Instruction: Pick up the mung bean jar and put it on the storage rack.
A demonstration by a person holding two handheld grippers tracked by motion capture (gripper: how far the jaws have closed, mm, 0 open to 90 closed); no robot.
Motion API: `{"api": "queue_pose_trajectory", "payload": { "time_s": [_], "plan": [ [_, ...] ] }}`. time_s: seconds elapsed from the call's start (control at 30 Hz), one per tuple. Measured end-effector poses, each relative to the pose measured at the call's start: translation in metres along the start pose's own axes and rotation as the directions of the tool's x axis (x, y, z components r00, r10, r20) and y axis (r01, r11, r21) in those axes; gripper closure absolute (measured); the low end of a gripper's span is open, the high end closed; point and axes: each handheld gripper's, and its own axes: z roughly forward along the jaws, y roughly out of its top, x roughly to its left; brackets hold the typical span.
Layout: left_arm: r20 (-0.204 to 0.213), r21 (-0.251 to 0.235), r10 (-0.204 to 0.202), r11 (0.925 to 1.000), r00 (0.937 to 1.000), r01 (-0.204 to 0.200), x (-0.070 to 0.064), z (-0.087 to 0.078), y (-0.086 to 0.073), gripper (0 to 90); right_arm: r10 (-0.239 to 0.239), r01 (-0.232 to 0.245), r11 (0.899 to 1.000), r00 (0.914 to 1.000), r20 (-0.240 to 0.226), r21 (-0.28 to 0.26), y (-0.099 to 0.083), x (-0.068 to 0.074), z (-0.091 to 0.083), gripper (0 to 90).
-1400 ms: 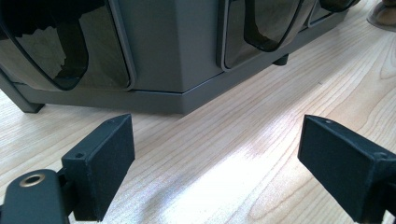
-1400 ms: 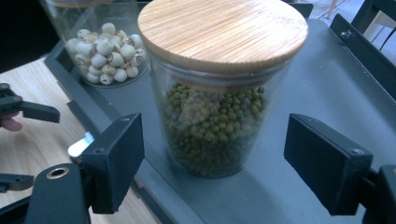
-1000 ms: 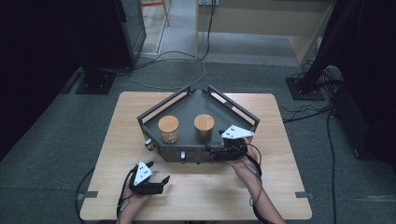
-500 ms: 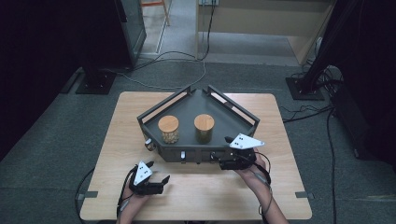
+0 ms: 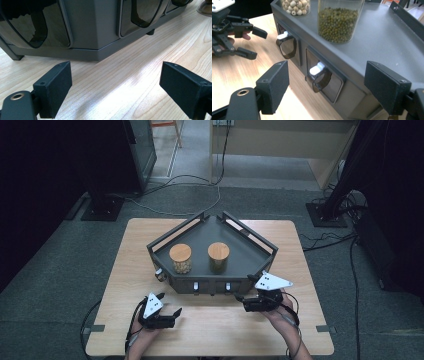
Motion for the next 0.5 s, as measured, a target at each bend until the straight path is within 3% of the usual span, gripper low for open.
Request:
{"api": "queue_pose_trajectory", "payload": {
  "time_s": [0.5],
  "plan": [
    [0.000,-0.001,0.001,1.0000,1.0000,-0.001,0.000,0.000,0.000,10.8,-0.004,0.003,1.000,0.9999,-0.013,-0.016,-0.023,-0.009,-0.015,20.0]
  ]
}}
